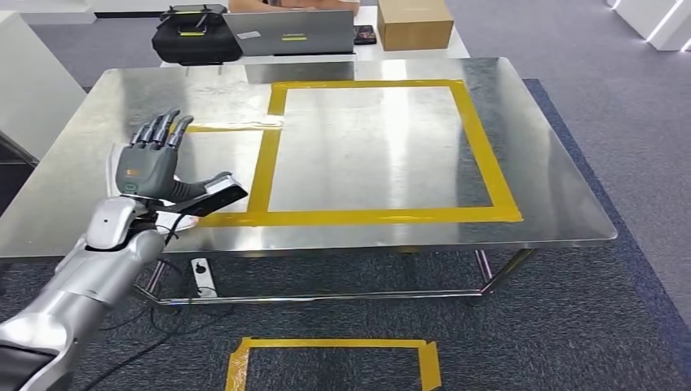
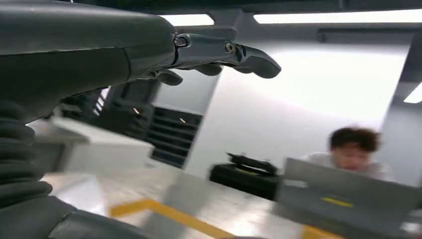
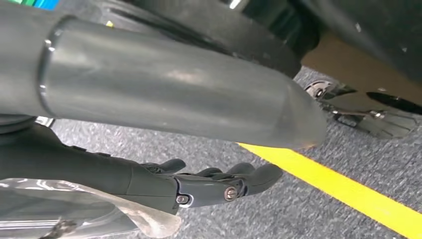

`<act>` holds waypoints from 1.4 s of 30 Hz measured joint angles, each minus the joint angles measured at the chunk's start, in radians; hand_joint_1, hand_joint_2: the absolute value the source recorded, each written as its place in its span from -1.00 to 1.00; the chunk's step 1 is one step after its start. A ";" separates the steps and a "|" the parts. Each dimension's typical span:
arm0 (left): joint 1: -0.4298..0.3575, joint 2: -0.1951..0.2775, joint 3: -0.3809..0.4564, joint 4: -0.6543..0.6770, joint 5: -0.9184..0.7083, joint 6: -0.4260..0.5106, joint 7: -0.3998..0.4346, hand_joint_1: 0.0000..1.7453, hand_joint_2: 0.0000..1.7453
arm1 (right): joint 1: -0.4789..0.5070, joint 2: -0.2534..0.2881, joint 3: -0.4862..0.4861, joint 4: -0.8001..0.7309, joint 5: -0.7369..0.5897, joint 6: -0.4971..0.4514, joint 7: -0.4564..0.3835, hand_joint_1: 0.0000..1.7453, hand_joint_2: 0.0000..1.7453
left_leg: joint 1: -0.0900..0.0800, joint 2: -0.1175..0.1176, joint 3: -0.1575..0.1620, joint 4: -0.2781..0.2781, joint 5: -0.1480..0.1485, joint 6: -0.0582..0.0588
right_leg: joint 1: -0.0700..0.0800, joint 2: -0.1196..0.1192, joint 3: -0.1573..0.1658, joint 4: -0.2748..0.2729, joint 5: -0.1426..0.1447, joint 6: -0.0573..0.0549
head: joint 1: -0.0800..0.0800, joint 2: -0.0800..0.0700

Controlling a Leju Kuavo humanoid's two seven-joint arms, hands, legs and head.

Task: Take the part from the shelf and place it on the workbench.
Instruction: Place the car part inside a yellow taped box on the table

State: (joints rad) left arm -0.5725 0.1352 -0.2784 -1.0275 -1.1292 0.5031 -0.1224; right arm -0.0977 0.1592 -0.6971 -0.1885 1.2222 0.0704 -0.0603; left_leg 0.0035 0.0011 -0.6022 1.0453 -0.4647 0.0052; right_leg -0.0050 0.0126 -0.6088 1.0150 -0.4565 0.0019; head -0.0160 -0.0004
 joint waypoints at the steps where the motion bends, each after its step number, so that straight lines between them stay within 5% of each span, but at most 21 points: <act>1: 0.035 -0.012 -0.003 -0.047 0.034 0.007 -0.019 -1.00 -1.00 | 0.003 0.001 0.000 0.000 -0.004 -0.002 -0.001 -1.00 -1.00 | -0.003 -0.001 0.007 -0.017 0.001 0.003 | 0.000 0.000 -0.002 0.000 0.001 0.004 | 0.000 0.000; 4: 0.139 -0.053 -0.017 -0.177 0.099 0.030 -0.053 -1.00 -1.00 | 0.011 0.002 -0.001 0.000 -0.013 -0.012 -0.005 -1.00 -1.00 | -0.001 0.001 0.006 -0.025 0.008 0.013 | -0.001 -0.001 -0.007 0.004 -0.007 0.021 | 0.001 0.000; 6: 0.222 -0.082 -0.030 -0.283 0.165 0.066 -0.090 -1.00 -1.00 | 0.020 0.002 -0.002 0.000 -0.020 -0.020 -0.008 -1.00 -1.00 | 0.005 0.007 0.003 -0.033 0.018 0.026 | -0.003 -0.003 -0.029 0.059 -0.065 0.032 | 0.002 0.000; 8: 0.308 -0.111 -0.048 -0.381 0.257 0.114 -0.150 -1.00 -1.00 | 0.029 0.002 -0.003 0.000 -0.027 -0.033 -0.007 -1.00 -1.00 | 0.005 0.011 -0.007 -0.033 0.025 0.033 | -0.007 -0.005 -0.066 0.181 -0.151 0.041 | 0.004 0.000; 10: 0.401 -0.139 -0.070 -0.478 0.361 0.156 -0.219 -1.00 -1.00 | 0.034 0.004 -0.006 0.000 -0.031 -0.049 0.001 -1.00 -1.00 | 0.005 0.013 -0.020 -0.032 0.034 0.032 | -0.009 -0.007 -0.077 0.261 -0.188 0.049 | 0.003 0.000; 12: 0.489 -0.164 -0.088 -0.568 0.457 0.178 -0.290 -1.00 -1.00 | 0.036 0.007 -0.010 0.000 -0.033 -0.059 0.008 -1.00 -1.00 | 0.007 0.015 -0.034 -0.030 0.044 0.027 | -0.013 -0.009 -0.015 0.201 -0.156 0.054 | 0.003 0.000; 14: 0.556 -0.189 -0.097 -0.639 0.537 0.180 -0.355 -1.00 -1.00 | 0.033 0.010 -0.013 0.000 -0.035 -0.064 0.011 -1.00 -1.00 | 0.007 0.013 -0.046 -0.025 0.054 0.017 | -0.019 -0.007 0.089 0.060 -0.119 0.057 | 0.004 0.000; 16: 0.613 -0.212 -0.095 -0.696 0.603 0.181 -0.405 -1.00 -1.00 | 0.031 0.014 -0.017 0.000 -0.039 -0.066 0.010 -1.00 -1.00 | 0.004 0.010 -0.052 -0.019 0.065 0.004 | -0.019 -0.002 0.140 -0.018 -0.112 0.051 | 0.003 0.000; 19: 0.690 -0.244 -0.073 -0.739 0.693 0.181 -0.442 -1.00 -1.00 | 0.036 0.017 -0.023 0.000 -0.046 -0.066 0.008 -1.00 -1.00 | 0.008 0.007 -0.055 -0.019 0.072 -0.014 | -0.014 -0.002 0.126 -0.023 -0.102 0.027 | 0.001 0.000; 20: 0.712 -0.252 -0.061 -0.742 0.717 0.181 -0.445 -1.00 -1.00 | 0.037 0.017 -0.025 0.000 -0.048 -0.065 0.007 -1.00 -1.00 | 0.011 0.006 -0.060 -0.007 0.050 -0.019 | -0.014 -0.005 0.119 -0.024 -0.094 0.018 | 0.000 0.000; 22: 0.748 -0.265 -0.029 -0.741 0.744 0.181 -0.444 -1.00 -1.00 | 0.039 0.018 -0.030 0.000 -0.054 -0.064 0.005 -1.00 -1.00 | 0.012 0.004 -0.081 0.077 -0.046 -0.026 | -0.014 -0.010 0.099 -0.025 -0.075 0.003 | -0.003 0.000; 24: 0.778 -0.280 0.011 -0.726 0.748 0.181 -0.435 -1.00 -1.00 | 0.042 0.019 -0.035 0.000 -0.061 -0.062 0.002 -1.00 -1.00 | 0.012 0.003 -0.101 0.202 -0.135 -0.029 | -0.009 -0.014 0.080 -0.023 -0.055 -0.002 | -0.004 0.000; 26: 0.802 -0.297 0.058 -0.686 0.737 0.181 -0.421 -1.00 -1.00 | 0.046 0.020 -0.043 0.000 -0.068 -0.059 0.001 -1.00 -1.00 | 0.010 0.003 -0.080 0.249 -0.138 -0.024 | -0.001 -0.016 0.058 -0.021 -0.035 -0.004 | -0.004 0.000; 28: 0.819 -0.315 0.108 -0.633 0.720 0.180 -0.405 -1.00 -1.00 | 0.048 0.020 -0.050 0.000 -0.072 -0.057 0.002 -1.00 -1.00 | 0.003 0.002 0.004 0.157 -0.090 -0.005 | 0.007 -0.017 0.035 -0.019 -0.017 -0.005 | -0.004 0.000; 30: 0.820 -0.331 0.153 -0.572 0.720 0.173 -0.387 -1.00 -1.00 | 0.048 0.024 -0.054 0.000 -0.075 -0.054 0.004 -1.00 -1.00 | -0.009 0.002 0.102 0.011 -0.074 0.020 | 0.013 -0.016 0.021 -0.018 -0.002 -0.002 | -0.003 0.000; 32: 0.813 -0.345 0.202 -0.489 0.748 0.151 -0.367 -1.00 -1.00 | 0.047 0.027 -0.060 0.000 -0.078 -0.052 0.004 -1.00 -1.00 | -0.018 0.003 0.141 -0.061 -0.077 0.031 | 0.012 -0.017 0.014 -0.018 0.012 0.006 | -0.003 0.000; 35: 0.787 -0.364 0.294 -0.324 0.791 0.106 -0.368 -1.00 -1.00 | 0.050 0.029 -0.071 0.000 -0.078 -0.051 0.004 -1.00 -1.00 | -0.017 0.006 0.129 -0.078 -0.050 0.037 | 0.008 -0.015 0.005 -0.008 0.005 0.024 | -0.003 0.000; 37: 0.752 -0.371 0.354 -0.195 0.806 0.078 -0.380 -1.00 -1.00 | 0.051 0.029 -0.075 0.000 -0.075 -0.050 0.004 -1.00 -1.00 | -0.011 0.009 0.106 -0.085 -0.025 0.044 | 0.004 -0.013 -0.022 0.061 -0.075 0.036 | 0.000 0.000; 39: 0.716 -0.373 0.406 -0.060 0.812 0.051 -0.390 -1.00 -1.00 | 0.051 0.029 -0.076 0.000 -0.072 -0.048 0.005 -1.00 -1.00 | -0.011 0.011 0.074 -0.083 -0.002 0.046 | 0.001 -0.013 -0.057 0.184 -0.163 0.046 | 0.001 0.000; 40: 0.700 -0.373 0.429 0.005 0.812 0.041 -0.394 -1.00 -1.00 | 0.051 0.029 -0.077 0.000 -0.070 -0.047 0.006 -1.00 -1.00 | -0.010 0.013 0.057 -0.082 0.010 0.044 | -0.001 -0.013 -0.062 0.234 -0.176 0.050 | 0.001 0.000; 42: 0.670 -0.371 0.464 0.114 0.811 0.022 -0.390 -1.00 -1.00 | 0.051 0.028 -0.077 0.000 -0.068 -0.044 0.007 -1.00 -1.00 | -0.008 0.016 0.022 -0.075 0.033 0.037 | -0.006 -0.014 -0.029 0.248 -0.135 0.058 | 0.001 0.000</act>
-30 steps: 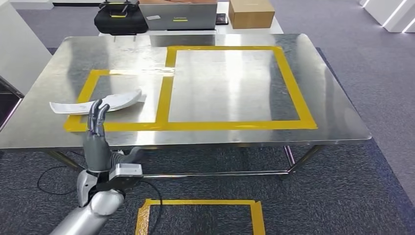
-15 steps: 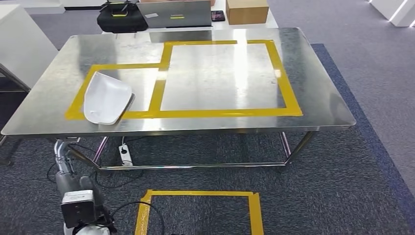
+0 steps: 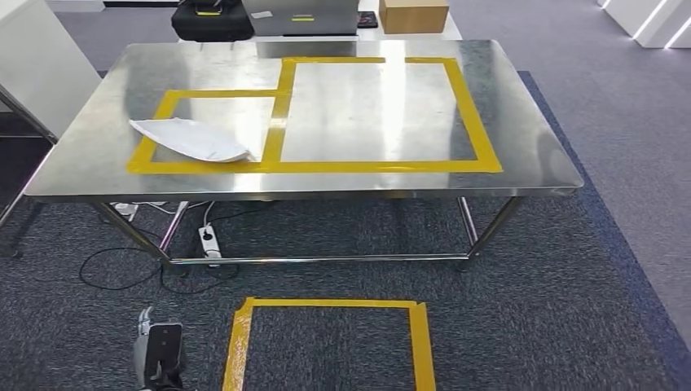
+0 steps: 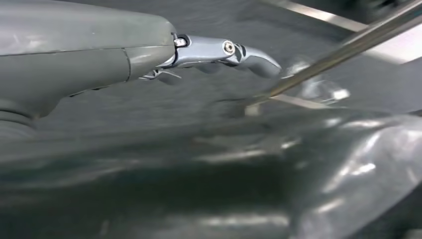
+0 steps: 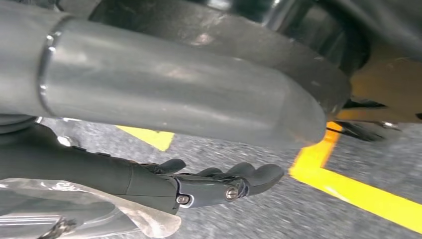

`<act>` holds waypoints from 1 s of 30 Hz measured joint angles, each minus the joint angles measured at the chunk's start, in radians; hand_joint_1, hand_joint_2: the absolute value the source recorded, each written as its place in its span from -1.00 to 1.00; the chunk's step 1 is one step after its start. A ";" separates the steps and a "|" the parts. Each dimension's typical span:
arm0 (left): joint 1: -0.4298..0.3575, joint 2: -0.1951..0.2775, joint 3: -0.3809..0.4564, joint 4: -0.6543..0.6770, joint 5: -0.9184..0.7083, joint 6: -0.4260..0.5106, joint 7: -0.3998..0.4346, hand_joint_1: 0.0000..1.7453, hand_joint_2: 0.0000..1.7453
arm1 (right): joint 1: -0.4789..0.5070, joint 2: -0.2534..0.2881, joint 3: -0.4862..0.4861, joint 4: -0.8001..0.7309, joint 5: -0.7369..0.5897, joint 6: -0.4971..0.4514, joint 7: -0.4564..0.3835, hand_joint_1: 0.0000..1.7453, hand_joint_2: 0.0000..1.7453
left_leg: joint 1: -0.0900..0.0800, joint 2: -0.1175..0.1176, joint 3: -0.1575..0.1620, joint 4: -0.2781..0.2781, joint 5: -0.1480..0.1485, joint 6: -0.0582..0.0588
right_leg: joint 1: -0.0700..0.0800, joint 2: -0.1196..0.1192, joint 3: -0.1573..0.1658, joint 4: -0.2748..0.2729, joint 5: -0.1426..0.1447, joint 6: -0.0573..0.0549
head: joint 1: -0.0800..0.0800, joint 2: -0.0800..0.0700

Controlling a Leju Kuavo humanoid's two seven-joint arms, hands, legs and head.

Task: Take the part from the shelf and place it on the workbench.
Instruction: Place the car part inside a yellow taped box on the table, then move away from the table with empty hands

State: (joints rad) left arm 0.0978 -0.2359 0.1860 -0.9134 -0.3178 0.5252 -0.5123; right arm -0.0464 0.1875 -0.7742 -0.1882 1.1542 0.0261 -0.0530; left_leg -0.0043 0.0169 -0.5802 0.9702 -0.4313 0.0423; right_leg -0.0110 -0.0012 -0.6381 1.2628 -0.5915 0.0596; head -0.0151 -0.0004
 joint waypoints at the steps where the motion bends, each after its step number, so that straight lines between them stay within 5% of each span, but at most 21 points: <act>1: -0.014 0.001 0.013 0.046 -0.001 -0.012 0.010 -1.00 -1.00 | 0.000 -0.001 0.000 0.000 0.002 0.002 0.000 -1.00 -1.00 | 0.002 0.000 -0.016 0.006 0.010 -0.005 | -0.003 0.000 0.041 -0.043 0.032 0.003 | 0.000 0.000; 2: -0.027 0.004 0.023 0.088 -0.002 -0.024 0.021 -1.00 -1.00 | -0.002 -0.001 0.000 0.000 0.003 0.004 0.001 -1.00 -1.00 | 0.003 0.000 -0.030 0.014 0.017 -0.010 | -0.006 0.000 0.097 -0.113 0.047 0.007 | 0.001 0.000; 4: -0.053 0.009 0.041 0.165 -0.004 -0.041 0.032 -1.00 -1.00 | -0.005 -0.001 0.000 0.000 0.005 0.008 0.001 -1.00 -1.00 | 0.001 -0.001 -0.050 0.032 0.031 -0.022 | -0.008 0.003 0.191 -0.249 0.030 0.001 | 0.002 0.000; 6: -0.071 0.015 0.056 0.225 -0.003 -0.051 0.030 -1.00 -1.00 | -0.006 -0.001 0.000 0.000 0.007 0.011 0.001 -1.00 -1.00 | 0.000 -0.001 -0.059 0.040 0.047 -0.033 | -0.004 0.003 0.214 -0.297 0.011 -0.016 | 0.002 0.000; 8: -0.087 0.023 0.069 0.288 -0.009 -0.071 0.046 -1.00 -1.00 | -0.003 -0.001 0.000 0.000 0.010 0.013 0.002 -1.00 -1.00 | 0.005 -0.003 -0.064 0.047 0.038 -0.044 | -0.003 -0.003 0.197 -0.292 0.024 -0.037 | 0.001 0.000; 10: -0.102 0.035 0.076 0.362 -0.033 -0.100 0.086 -1.00 -1.00 | -0.003 -0.001 0.000 0.000 0.017 0.015 0.003 -1.00 -1.00 | 0.009 -0.005 -0.080 0.110 -0.047 -0.055 | -0.004 -0.007 0.174 -0.292 0.046 -0.057 | -0.002 0.000; 12: -0.115 0.047 0.078 0.441 -0.061 -0.135 0.132 -1.00 -1.00 | -0.003 -0.002 0.000 0.000 0.027 0.009 -0.005 -1.00 -1.00 | 0.010 -0.006 -0.099 0.233 -0.153 -0.061 | -0.001 -0.008 0.148 -0.290 0.070 -0.063 | -0.004 0.000; 13: -0.119 0.052 0.078 0.477 -0.070 -0.152 0.151 -1.00 -1.00 | -0.003 -0.002 0.000 0.000 0.031 0.002 -0.012 -1.00 -1.00 | 0.010 -0.007 -0.101 0.288 -0.177 -0.062 | 0.000 -0.008 0.135 -0.287 0.081 -0.063 | -0.004 0.000; 15: -0.119 0.058 0.077 0.535 -0.086 -0.175 0.182 -1.00 -1.00 | -0.003 -0.003 0.000 0.000 0.037 -0.020 -0.031 -1.00 -1.00 | 0.010 -0.008 -0.070 0.311 -0.155 -0.057 | 0.004 -0.008 0.105 -0.277 0.101 -0.062 | -0.004 0.000; 17: -0.118 0.062 0.075 0.578 -0.115 -0.181 0.215 -1.00 -1.00 | -0.003 -0.003 0.001 0.000 0.038 -0.037 -0.043 -1.00 -1.00 | 0.007 -0.010 0.019 0.199 -0.109 -0.043 | 0.007 -0.007 0.074 -0.267 0.117 -0.061 | -0.004 0.000; 19: -0.118 0.065 0.060 0.609 -0.165 -0.175 0.256 -1.00 -1.00 | -0.005 -0.003 0.001 0.000 0.035 -0.042 -0.046 -1.00 -1.00 | 0.002 -0.012 0.105 0.065 -0.105 -0.029 | 0.010 -0.006 0.054 -0.261 0.129 -0.054 | -0.004 0.000; 20: -0.118 0.066 0.047 0.622 -0.189 -0.169 0.276 -1.00 -1.00 | -0.006 -0.003 0.001 0.000 0.032 -0.042 -0.047 -1.00 -1.00 | 0.000 -0.013 0.123 0.029 -0.111 -0.025 | 0.010 -0.005 0.049 -0.260 0.136 -0.048 | -0.004 0.000; 23: -0.114 0.066 0.010 0.653 -0.224 -0.156 0.317 -1.00 -1.00 | -0.006 -0.004 0.001 0.000 0.029 -0.039 -0.045 -1.00 -1.00 | -0.002 -0.004 0.116 0.006 -0.099 -0.013 | 0.008 -0.001 0.035 -0.258 0.147 -0.029 | -0.003 0.000; 25: -0.113 0.066 -0.002 0.664 -0.237 -0.152 0.336 -1.00 -1.00 | -0.004 -0.004 0.001 0.000 0.035 -0.035 -0.041 -1.00 -1.00 | 0.002 0.008 0.100 -0.001 -0.079 -0.001 | 0.007 0.002 0.004 -0.203 0.099 -0.018 | 0.003 0.000; 28: -0.106 0.069 -0.023 0.678 -0.268 -0.142 0.366 -1.00 -1.00 | -0.002 -0.004 0.001 0.000 0.046 -0.031 -0.037 -1.00 -1.00 | -0.001 0.029 0.069 0.000 -0.058 0.006 | 0.004 0.001 -0.059 -0.018 -0.015 -0.006 | 0.009 0.000; 30: -0.101 0.072 -0.039 0.686 -0.294 -0.138 0.387 -1.00 -1.00 | 0.000 -0.004 0.001 0.000 0.052 -0.030 -0.037 -1.00 -1.00 | -0.002 0.048 0.053 0.003 -0.047 0.005 | 0.002 -0.002 -0.039 0.000 -0.019 -0.002 | 0.009 0.000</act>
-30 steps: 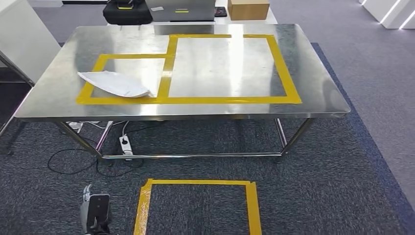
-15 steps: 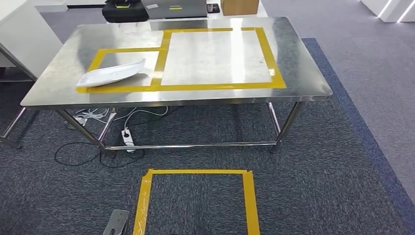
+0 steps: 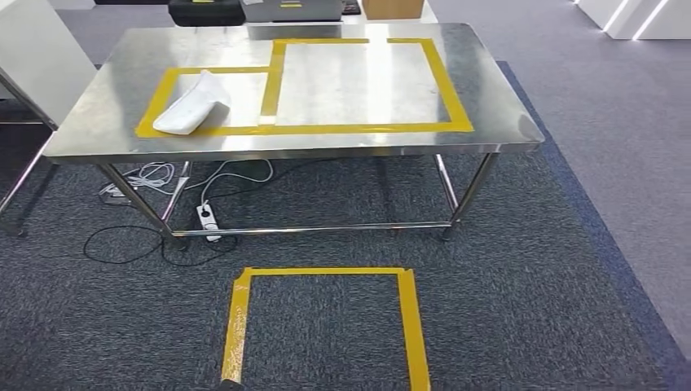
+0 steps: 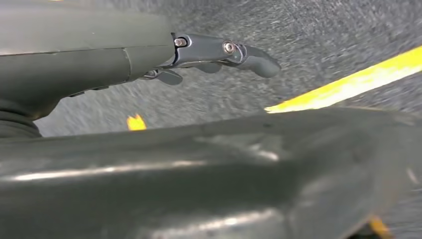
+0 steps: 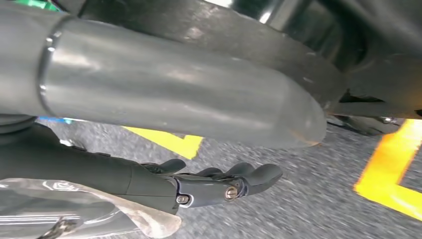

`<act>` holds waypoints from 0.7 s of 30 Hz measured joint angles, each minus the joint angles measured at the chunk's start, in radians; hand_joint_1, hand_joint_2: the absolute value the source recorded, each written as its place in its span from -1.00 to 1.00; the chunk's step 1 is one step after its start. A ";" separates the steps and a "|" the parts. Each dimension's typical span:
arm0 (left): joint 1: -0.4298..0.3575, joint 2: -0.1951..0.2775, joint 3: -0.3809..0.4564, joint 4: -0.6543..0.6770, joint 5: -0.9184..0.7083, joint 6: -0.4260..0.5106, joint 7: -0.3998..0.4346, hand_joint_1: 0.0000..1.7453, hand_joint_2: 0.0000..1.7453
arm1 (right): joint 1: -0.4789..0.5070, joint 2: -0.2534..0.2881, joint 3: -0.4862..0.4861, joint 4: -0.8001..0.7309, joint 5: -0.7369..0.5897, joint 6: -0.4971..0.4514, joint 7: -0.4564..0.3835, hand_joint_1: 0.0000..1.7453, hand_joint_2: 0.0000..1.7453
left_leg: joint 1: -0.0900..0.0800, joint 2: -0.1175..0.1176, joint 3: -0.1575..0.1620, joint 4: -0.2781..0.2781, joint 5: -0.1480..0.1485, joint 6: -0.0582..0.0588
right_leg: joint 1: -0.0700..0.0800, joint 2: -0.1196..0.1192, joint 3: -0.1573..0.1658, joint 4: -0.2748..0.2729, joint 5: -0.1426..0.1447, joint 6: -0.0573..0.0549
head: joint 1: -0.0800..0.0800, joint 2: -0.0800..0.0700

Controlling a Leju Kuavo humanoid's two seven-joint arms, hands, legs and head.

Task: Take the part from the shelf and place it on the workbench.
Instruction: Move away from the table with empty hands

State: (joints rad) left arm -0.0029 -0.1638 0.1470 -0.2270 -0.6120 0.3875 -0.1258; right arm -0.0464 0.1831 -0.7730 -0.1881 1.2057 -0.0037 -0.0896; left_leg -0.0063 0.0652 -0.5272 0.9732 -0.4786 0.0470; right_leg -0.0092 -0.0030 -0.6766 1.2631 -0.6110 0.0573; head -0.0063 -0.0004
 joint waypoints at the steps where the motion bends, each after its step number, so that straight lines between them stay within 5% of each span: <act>1: 0.002 0.001 -0.009 0.004 -0.011 0.001 0.010 -1.00 -1.00 | 0.001 0.000 0.000 0.000 0.002 0.000 0.000 -1.00 -1.00 | 0.000 0.009 -0.006 0.003 0.003 -0.002 | -0.001 -0.006 0.041 -0.051 0.021 0.000 | 0.000 0.000; 4: 0.003 0.004 -0.029 0.010 -0.023 0.005 0.025 -1.00 -1.00 | -0.004 -0.001 0.002 -0.001 0.007 -0.004 0.002 -1.00 -1.00 | -0.005 0.035 -0.014 0.021 0.005 -0.012 | 0.002 -0.066 0.171 -0.249 0.074 -0.012 | 0.000 0.000; 5: 0.003 0.005 -0.032 0.012 -0.023 0.007 0.026 -1.00 -1.00 | -0.005 -0.001 0.002 -0.001 0.008 -0.006 0.003 -1.00 -1.00 | -0.008 0.044 -0.015 0.026 0.006 -0.017 | 0.004 -0.078 0.185 -0.277 0.076 -0.020 | -0.002 0.000; 7: 0.003 0.007 -0.034 0.013 -0.024 0.014 0.024 -1.00 -1.00 | -0.004 -0.001 0.002 -0.001 0.009 -0.008 0.005 -1.00 -1.00 | -0.008 0.061 -0.015 0.027 0.008 -0.028 | 0.007 -0.065 0.179 -0.283 0.079 -0.037 | -0.006 0.000; 10: 0.003 0.008 -0.037 0.013 -0.027 0.027 0.014 -1.00 -1.00 | -0.001 -0.001 0.002 -0.001 0.011 -0.008 0.007 -1.00 -1.00 | 0.000 0.005 -0.034 0.082 -0.041 -0.049 | 0.002 -0.035 0.173 -0.287 0.098 -0.058 | -0.008 0.000; 12: 0.006 0.009 -0.037 0.015 -0.032 0.033 0.010 -1.00 -1.00 | -0.004 -0.001 0.002 -0.001 0.013 -0.006 0.007 -1.00 -1.00 | 0.005 -0.044 -0.079 0.203 -0.118 -0.058 | 0.001 -0.009 0.166 -0.285 0.108 -0.065 | -0.010 0.000; 14: 0.007 0.010 -0.037 0.017 -0.036 0.036 0.010 -1.00 -1.00 | -0.004 -0.001 0.002 -0.001 0.015 -0.005 0.007 -1.00 -1.00 | 0.007 -0.054 -0.113 0.301 -0.152 -0.058 | 0.002 0.020 0.157 -0.281 0.114 -0.066 | -0.010 0.000; 16: 0.007 0.010 -0.039 0.019 -0.043 0.038 0.010 -1.00 -1.00 | -0.002 -0.001 0.002 -0.001 0.015 -0.005 0.007 -1.00 -1.00 | 0.007 -0.060 -0.089 0.264 -0.108 -0.053 | 0.002 0.049 0.152 -0.276 0.116 -0.065 | -0.010 0.000; 18: 0.007 0.010 -0.046 0.020 -0.050 0.040 0.010 -1.00 -1.00 | -0.002 -0.001 0.002 -0.001 0.015 -0.004 0.007 -1.00 -1.00 | 0.007 -0.099 -0.027 0.132 -0.038 -0.041 | 0.003 0.077 0.151 -0.273 0.118 -0.062 | -0.010 0.000; 21: 0.007 0.011 -0.054 0.022 -0.049 0.040 0.010 -1.00 -1.00 | -0.007 0.000 0.002 -0.001 0.016 0.000 0.007 -1.00 -1.00 | 0.009 -0.148 0.011 0.036 -0.017 -0.028 | -0.001 0.114 0.134 -0.268 0.126 -0.045 | -0.011 0.000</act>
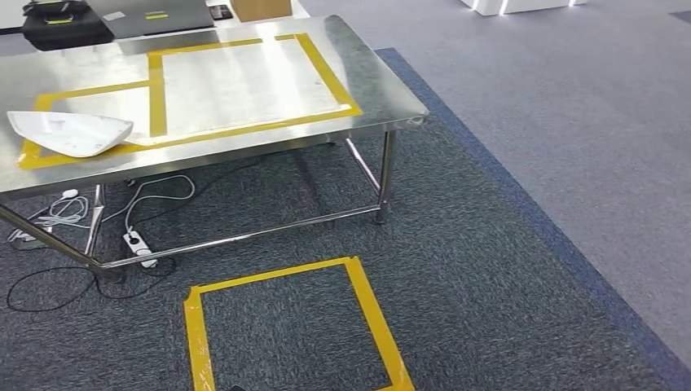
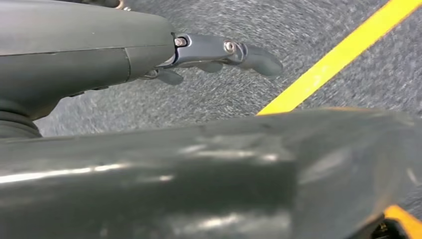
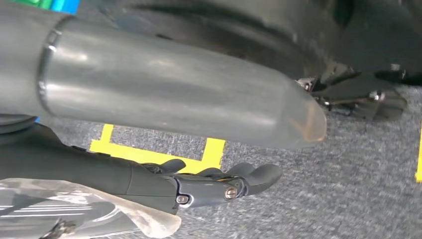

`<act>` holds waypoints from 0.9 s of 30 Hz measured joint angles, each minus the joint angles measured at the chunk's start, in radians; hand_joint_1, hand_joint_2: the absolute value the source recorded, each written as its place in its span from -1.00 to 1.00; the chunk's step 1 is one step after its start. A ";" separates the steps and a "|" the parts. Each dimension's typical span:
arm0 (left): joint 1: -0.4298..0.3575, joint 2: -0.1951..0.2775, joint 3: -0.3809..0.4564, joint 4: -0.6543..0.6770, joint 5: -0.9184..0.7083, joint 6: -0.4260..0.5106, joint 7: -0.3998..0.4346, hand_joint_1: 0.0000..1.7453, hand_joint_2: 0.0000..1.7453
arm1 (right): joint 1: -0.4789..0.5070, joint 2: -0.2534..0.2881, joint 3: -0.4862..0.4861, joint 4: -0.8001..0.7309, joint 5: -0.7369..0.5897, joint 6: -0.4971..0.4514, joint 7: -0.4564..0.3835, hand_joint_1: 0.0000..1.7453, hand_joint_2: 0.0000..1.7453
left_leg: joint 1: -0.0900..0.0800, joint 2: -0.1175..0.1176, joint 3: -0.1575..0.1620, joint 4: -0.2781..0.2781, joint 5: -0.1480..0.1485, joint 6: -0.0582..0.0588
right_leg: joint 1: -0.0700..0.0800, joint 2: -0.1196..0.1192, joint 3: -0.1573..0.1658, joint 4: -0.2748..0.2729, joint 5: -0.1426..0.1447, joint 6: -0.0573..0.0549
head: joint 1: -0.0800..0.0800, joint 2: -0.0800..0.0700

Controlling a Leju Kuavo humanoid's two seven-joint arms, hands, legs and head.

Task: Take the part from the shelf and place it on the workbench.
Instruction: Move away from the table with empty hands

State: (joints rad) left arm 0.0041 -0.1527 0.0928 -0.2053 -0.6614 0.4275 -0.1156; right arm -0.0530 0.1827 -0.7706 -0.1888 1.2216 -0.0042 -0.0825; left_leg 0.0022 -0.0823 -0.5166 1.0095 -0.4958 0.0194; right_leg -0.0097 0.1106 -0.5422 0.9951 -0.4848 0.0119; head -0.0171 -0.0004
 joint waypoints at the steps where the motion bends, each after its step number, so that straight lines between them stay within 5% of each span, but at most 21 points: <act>1: 0.000 0.000 0.000 0.000 0.002 0.000 0.001 -1.00 -1.00 | 0.000 0.000 0.000 0.000 0.000 0.001 0.000 -1.00 -1.00 | -0.001 0.009 0.000 -0.007 0.001 0.002 | -0.002 0.012 -0.008 0.000 0.004 0.008 | -0.001 0.000; 2: -0.001 -0.001 -0.001 0.000 0.003 -0.003 0.002 -1.00 -1.00 | 0.001 -0.001 0.000 0.000 0.001 0.002 0.000 -1.00 -1.00 | 0.001 0.021 -0.001 -0.012 0.004 0.004 | -0.003 0.016 -0.016 0.001 0.006 0.014 | -0.002 0.000; 4: -0.003 -0.002 -0.001 0.000 0.001 -0.012 0.007 -1.00 -1.00 | 0.004 -0.002 0.000 0.000 0.003 0.003 0.001 -1.00 -1.00 | 0.006 0.047 -0.001 -0.026 0.013 0.013 | 0.000 -0.021 -0.042 0.035 -0.020 0.023 | 0.003 0.000; 7: -0.003 -0.003 -0.002 0.003 -0.003 -0.030 0.020 -1.00 -1.00 | 0.000 -0.003 0.001 0.000 0.008 0.005 0.003 -1.00 -1.00 | 0.005 0.094 -0.008 -0.031 0.020 0.020 | 0.001 -0.093 -0.124 0.209 -0.118 0.035 | 0.012 0.000; 9: -0.002 -0.002 -0.002 0.006 -0.002 -0.039 0.028 -1.00 -1.00 | 0.001 -0.003 0.001 0.000 0.010 0.005 0.004 -1.00 -1.00 | 0.004 0.127 -0.012 -0.028 0.020 0.019 | -0.003 -0.106 -0.145 0.272 -0.133 0.043 | 0.012 0.000; 10: -0.002 -0.002 -0.002 0.007 -0.002 -0.042 0.030 -1.00 -1.00 | 0.003 -0.003 0.001 0.000 0.010 0.005 0.005 -1.00 -1.00 | 0.004 0.142 -0.014 -0.026 0.020 0.018 | -0.005 -0.113 -0.126 0.247 -0.114 0.045 | 0.012 0.000; 12: -0.005 -0.003 -0.002 0.008 -0.002 -0.050 0.032 -1.00 -1.00 | 0.004 -0.004 0.001 0.000 0.011 0.005 0.007 -1.00 -1.00 | 0.003 0.167 -0.016 -0.020 0.018 0.013 | -0.007 -0.146 -0.047 0.115 -0.058 0.047 | 0.013 0.000; 14: -0.007 -0.002 -0.002 0.008 -0.003 -0.058 0.035 -1.00 -1.00 | 0.000 -0.004 0.001 0.000 0.011 0.006 0.010 -1.00 -1.00 | -0.001 0.186 -0.017 -0.013 0.013 0.001 | -0.006 -0.174 0.011 0.014 -0.029 0.037 | 0.010 0.000; 17: -0.009 -0.002 -0.002 0.008 -0.003 -0.060 0.037 -1.00 -1.00 | 0.002 -0.004 0.001 0.000 0.011 0.007 0.014 -1.00 -1.00 | -0.001 0.207 -0.014 -0.009 0.013 -0.018 | -0.001 -0.157 0.008 -0.001 -0.021 0.014 | 0.004 0.000; 20: -0.009 -0.002 -0.003 0.008 -0.004 -0.061 0.037 -1.00 -1.00 | 0.003 -0.004 0.001 0.000 0.011 0.007 0.017 -1.00 -1.00 | 0.006 0.147 -0.037 0.060 -0.047 -0.036 | -0.006 -0.129 0.006 -0.003 -0.009 -0.006 | 0.002 0.000; 23: -0.004 -0.001 -0.003 0.009 -0.007 -0.063 0.038 -1.00 -1.00 | 0.001 -0.004 0.002 0.000 0.011 0.008 0.017 -1.00 -1.00 | 0.007 0.095 -0.109 0.251 -0.144 -0.037 | -0.003 -0.091 -0.002 -0.002 -0.001 -0.015 | 0.001 0.000; 25: -0.003 -0.001 -0.003 0.009 -0.009 -0.065 0.040 -1.00 -1.00 | 0.003 -0.004 0.002 0.000 0.011 0.009 0.017 -1.00 -1.00 | 0.007 0.089 -0.113 0.266 -0.125 -0.032 | 0.000 -0.062 -0.003 0.000 0.001 -0.015 | 0.001 0.000; 27: -0.003 0.000 -0.004 0.009 -0.010 -0.068 0.040 -1.00 -1.00 | 0.004 -0.003 0.002 0.000 0.011 0.009 0.017 -1.00 -1.00 | 0.006 0.057 -0.061 0.146 -0.047 -0.020 | 0.000 -0.031 -0.003 0.002 0.002 -0.014 | 0.001 0.000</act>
State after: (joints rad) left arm 0.0013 -0.1530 0.0888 -0.1963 -0.6719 0.3596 -0.0751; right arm -0.0489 0.1796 -0.7690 -0.1887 1.2324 0.0051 -0.0655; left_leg 0.0086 -0.0249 -0.5778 1.1559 -0.5432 -0.0007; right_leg -0.0097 0.0793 -0.5457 0.9971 -0.4824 -0.0019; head -0.0159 -0.0004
